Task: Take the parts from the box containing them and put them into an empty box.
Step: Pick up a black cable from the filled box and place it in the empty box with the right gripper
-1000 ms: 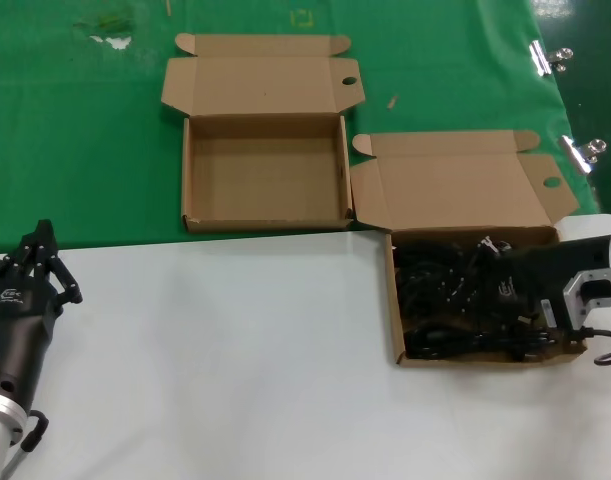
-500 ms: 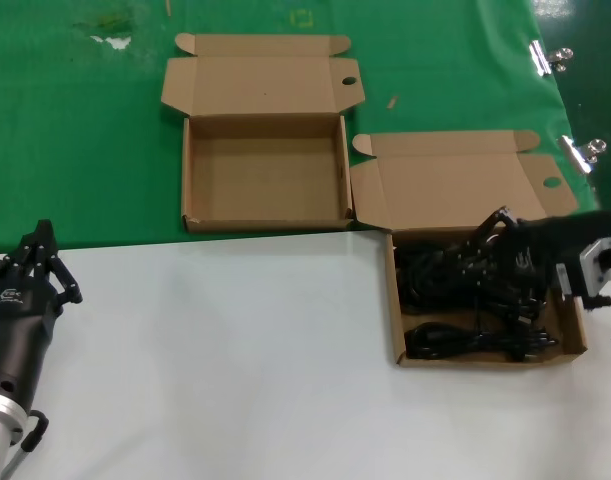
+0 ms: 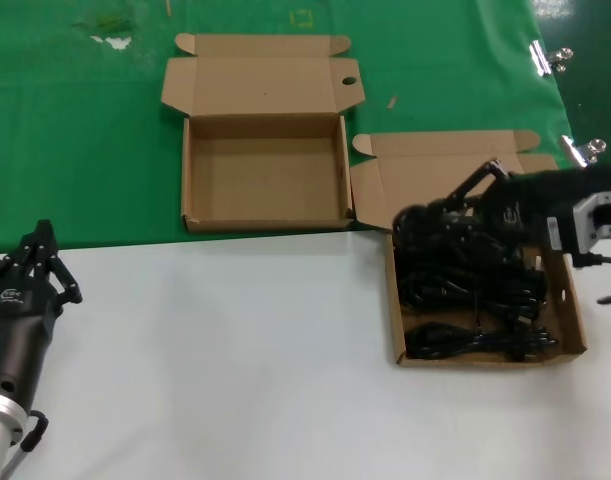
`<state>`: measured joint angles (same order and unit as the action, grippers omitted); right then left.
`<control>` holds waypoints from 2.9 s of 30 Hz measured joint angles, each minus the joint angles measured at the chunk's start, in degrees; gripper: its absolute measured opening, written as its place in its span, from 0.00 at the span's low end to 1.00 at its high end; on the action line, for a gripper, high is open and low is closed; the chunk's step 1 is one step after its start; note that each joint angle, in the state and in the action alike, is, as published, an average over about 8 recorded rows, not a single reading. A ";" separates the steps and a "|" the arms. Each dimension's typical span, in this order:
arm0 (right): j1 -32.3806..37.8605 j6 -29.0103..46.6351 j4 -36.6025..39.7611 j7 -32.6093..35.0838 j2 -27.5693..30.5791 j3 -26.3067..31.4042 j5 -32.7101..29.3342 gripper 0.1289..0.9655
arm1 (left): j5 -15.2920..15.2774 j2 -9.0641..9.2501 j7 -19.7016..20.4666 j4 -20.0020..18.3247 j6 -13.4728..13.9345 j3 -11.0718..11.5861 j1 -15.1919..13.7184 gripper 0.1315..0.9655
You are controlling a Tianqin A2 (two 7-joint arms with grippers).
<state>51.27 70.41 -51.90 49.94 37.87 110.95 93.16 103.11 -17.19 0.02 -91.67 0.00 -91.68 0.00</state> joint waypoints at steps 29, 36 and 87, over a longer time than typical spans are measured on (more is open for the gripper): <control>4.53 -10.51 8.18 18.03 -17.49 -1.42 3.72 0.02 | 0.00 0.00 0.00 0.00 0.00 0.00 0.00 0.01; 6.46 -11.24 16.10 26.68 -22.48 -2.26 4.74 0.02 | 0.00 0.00 0.00 0.00 0.00 0.00 0.00 0.01; 18.43 -23.62 50.99 64.55 -35.23 -13.81 7.86 0.15 | 0.00 0.00 0.00 0.00 0.00 0.00 0.00 0.01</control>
<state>69.70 46.79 -0.91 114.50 2.64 97.14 101.03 103.12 -17.19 0.02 -91.67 0.00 -91.68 0.00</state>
